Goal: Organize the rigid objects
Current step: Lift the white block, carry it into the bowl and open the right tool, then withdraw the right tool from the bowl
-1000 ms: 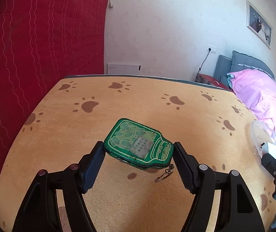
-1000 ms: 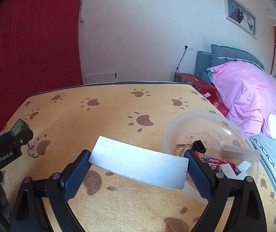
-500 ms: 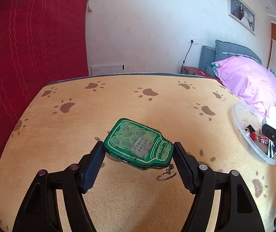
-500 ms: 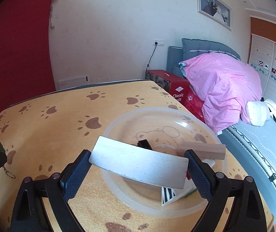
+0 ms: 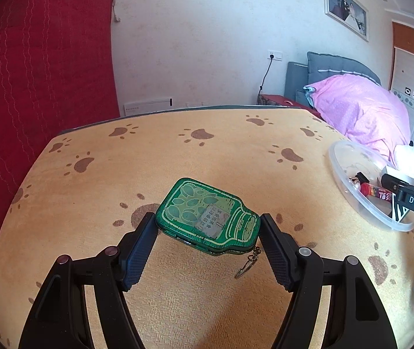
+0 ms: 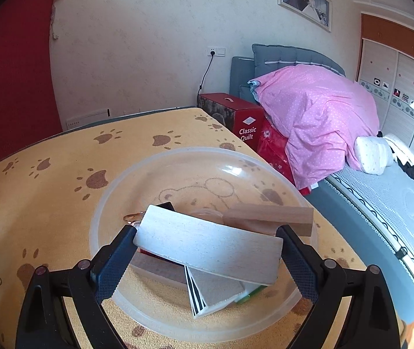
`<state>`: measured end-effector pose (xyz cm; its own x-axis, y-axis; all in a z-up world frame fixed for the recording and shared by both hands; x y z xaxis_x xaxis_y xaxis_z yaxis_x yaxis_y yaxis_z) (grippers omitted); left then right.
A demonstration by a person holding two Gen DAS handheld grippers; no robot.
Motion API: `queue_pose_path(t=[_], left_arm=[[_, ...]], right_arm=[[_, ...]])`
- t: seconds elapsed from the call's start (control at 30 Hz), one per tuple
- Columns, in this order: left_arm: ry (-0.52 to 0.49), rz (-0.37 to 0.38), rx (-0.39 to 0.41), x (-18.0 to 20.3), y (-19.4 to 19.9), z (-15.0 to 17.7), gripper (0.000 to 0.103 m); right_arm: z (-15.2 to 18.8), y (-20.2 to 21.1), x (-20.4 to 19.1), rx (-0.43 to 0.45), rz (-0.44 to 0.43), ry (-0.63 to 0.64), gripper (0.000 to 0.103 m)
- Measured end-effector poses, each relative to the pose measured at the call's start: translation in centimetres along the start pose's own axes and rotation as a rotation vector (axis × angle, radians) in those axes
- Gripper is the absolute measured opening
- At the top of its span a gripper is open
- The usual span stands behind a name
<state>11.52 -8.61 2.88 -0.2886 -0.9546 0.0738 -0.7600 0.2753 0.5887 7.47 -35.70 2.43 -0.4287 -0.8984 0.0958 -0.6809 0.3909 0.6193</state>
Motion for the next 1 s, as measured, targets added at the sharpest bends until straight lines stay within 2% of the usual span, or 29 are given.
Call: queue_pose_path(t=[0.4, 1.0], left_arm=[[-0.009, 0.020, -0.008, 0.4, -0.1, 0.3, 0.071], [-0.032, 0.053, -0.035, 1.8, -0.1, 0.9, 0.071]], right_arm=[[0.2, 1.1, 2.5, 0.029, 0.019, -0.043, 0.100], [2.3, 2.5, 6.8, 0.032, 0.042, -0.113, 0.100]])
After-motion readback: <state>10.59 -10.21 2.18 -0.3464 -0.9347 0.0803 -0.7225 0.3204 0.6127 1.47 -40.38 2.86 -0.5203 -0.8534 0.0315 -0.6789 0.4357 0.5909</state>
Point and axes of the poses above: each gripper's, at about its wrist camera, not at the fingertips, and y roughly against the way its jaws point, x to its right, z to its underside, the point moved 3 cm from there along -y, roughly the way its jaws point, and after that the axes turned 4 degrees about y, right-handed, at the moved point
